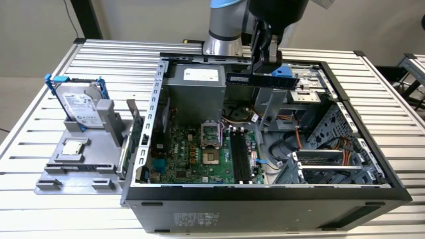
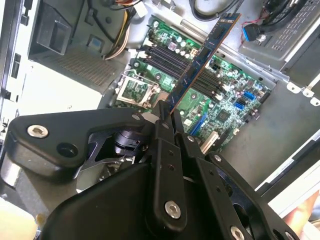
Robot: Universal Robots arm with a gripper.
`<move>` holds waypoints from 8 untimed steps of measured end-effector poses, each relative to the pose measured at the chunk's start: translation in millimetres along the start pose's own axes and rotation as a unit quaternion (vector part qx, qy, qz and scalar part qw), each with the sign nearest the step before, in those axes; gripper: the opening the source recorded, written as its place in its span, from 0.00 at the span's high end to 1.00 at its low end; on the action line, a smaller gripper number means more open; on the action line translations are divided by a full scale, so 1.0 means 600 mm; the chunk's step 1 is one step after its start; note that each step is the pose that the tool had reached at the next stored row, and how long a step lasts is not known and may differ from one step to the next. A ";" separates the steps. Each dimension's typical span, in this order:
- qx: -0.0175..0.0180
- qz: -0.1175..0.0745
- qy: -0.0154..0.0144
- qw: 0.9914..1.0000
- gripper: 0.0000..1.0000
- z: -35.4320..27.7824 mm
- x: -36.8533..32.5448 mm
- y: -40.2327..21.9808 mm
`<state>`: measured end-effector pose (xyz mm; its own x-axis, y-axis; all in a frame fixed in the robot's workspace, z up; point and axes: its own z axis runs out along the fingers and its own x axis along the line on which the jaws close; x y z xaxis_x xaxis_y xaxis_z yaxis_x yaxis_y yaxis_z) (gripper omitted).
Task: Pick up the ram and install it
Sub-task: 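Insert the ram into the slot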
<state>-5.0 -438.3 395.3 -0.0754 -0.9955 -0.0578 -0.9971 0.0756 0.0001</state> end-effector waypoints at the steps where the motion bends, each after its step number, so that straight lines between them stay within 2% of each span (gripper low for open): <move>1: 0.000 0.000 0.000 1.000 1.00 0.000 0.000 0.000; 8: 0.000 0.001 0.000 1.000 1.00 0.000 0.000 0.000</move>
<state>-4.9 -438.3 395.3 -0.0774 -0.9953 -0.0577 -0.9970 0.0775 0.0009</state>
